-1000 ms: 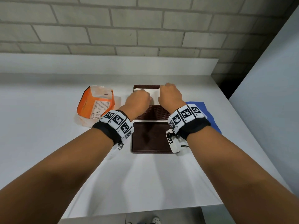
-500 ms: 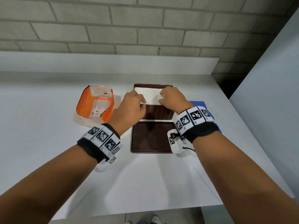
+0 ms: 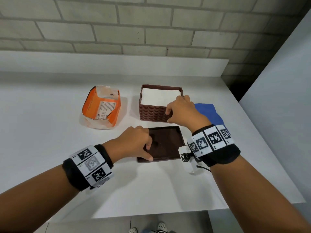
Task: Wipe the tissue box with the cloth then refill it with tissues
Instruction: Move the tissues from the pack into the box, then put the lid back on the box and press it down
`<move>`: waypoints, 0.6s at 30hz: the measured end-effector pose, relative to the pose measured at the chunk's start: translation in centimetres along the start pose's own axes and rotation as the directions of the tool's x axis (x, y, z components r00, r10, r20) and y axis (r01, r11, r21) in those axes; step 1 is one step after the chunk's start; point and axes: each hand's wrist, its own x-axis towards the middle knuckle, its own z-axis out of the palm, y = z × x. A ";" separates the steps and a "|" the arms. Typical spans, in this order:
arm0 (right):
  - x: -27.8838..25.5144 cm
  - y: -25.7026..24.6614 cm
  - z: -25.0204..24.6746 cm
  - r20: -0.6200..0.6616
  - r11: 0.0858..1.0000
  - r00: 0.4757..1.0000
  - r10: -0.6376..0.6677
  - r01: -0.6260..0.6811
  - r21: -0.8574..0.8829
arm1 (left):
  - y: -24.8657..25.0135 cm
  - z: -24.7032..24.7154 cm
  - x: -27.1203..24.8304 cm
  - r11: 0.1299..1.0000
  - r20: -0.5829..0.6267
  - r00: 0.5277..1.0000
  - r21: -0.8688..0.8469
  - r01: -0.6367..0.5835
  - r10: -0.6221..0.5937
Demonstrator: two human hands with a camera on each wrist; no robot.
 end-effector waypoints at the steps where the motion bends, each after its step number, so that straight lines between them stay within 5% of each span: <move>1: -0.2 0.0 0.1 -0.002 1.000 1.000 0.002 -0.002 -0.023 | 0.0 0.2 -0.2 0.999 0.021 1.000 0.025 -0.023 0.023; 10: -0.5 0.7 1.2 -0.057 0.997 0.996 -0.073 0.073 0.001 | 0.2 0.7 -1.6 0.986 -0.031 0.986 0.024 -0.162 0.163; 13: -0.3 1.2 0.8 -0.085 0.995 0.992 -0.091 0.095 0.038 | 0.1 -1.2 -1.8 0.972 -0.105 0.982 -0.164 -0.171 0.155; 18: 0.0 1.9 -0.5 -0.125 0.938 0.990 -0.067 0.105 0.329 | -1.0 -4.7 -1.6 0.817 -0.293 0.956 -0.551 -0.169 0.001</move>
